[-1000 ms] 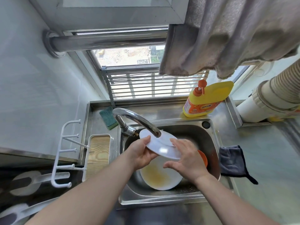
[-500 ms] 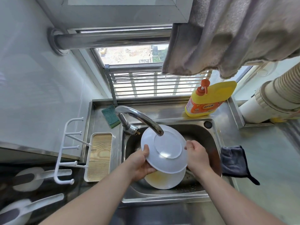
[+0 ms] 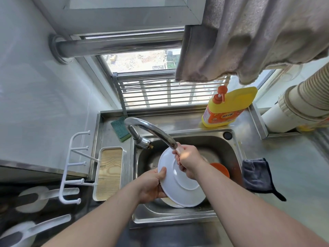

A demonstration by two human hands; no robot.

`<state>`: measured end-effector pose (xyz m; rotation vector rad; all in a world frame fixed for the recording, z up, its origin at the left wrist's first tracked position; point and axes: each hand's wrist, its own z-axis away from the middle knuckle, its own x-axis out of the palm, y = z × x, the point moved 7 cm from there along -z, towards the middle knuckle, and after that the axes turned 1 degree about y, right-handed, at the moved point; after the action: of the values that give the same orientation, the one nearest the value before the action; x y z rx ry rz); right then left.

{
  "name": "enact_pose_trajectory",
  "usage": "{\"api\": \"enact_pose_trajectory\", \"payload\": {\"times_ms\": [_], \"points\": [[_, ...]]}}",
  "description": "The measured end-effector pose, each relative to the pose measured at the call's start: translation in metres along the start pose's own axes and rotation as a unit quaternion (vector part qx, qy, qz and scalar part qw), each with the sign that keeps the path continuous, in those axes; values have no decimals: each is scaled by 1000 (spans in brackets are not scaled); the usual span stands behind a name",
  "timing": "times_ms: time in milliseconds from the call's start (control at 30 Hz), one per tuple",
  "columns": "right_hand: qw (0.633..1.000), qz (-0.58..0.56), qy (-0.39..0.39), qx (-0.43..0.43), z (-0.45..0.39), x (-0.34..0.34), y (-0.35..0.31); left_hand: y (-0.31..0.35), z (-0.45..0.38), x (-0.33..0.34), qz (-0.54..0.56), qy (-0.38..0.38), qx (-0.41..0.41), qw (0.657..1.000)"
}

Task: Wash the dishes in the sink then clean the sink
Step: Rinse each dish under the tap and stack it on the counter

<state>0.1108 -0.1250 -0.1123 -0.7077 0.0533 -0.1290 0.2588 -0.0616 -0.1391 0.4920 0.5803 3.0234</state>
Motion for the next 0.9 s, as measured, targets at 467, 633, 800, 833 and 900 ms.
{"api": "enact_pose_trajectory", "payload": {"times_ms": [467,633,800,833,900], "points": [[998,64,-11,-18,-7,8,-16,16,6,2,-3,2,27,1000],[972,218,41,-78,-11,-37,-3,30,-2,-3,-99,22,92,991],[984,167,61,-18,1,-84,26,44,-5,8,-276,37,176,944],[986,155,61,-21,5,-90,30,44,-5,10,-285,36,182,940],[988,139,63,-27,10,-102,37,44,-4,13,-293,35,191,936]]}}
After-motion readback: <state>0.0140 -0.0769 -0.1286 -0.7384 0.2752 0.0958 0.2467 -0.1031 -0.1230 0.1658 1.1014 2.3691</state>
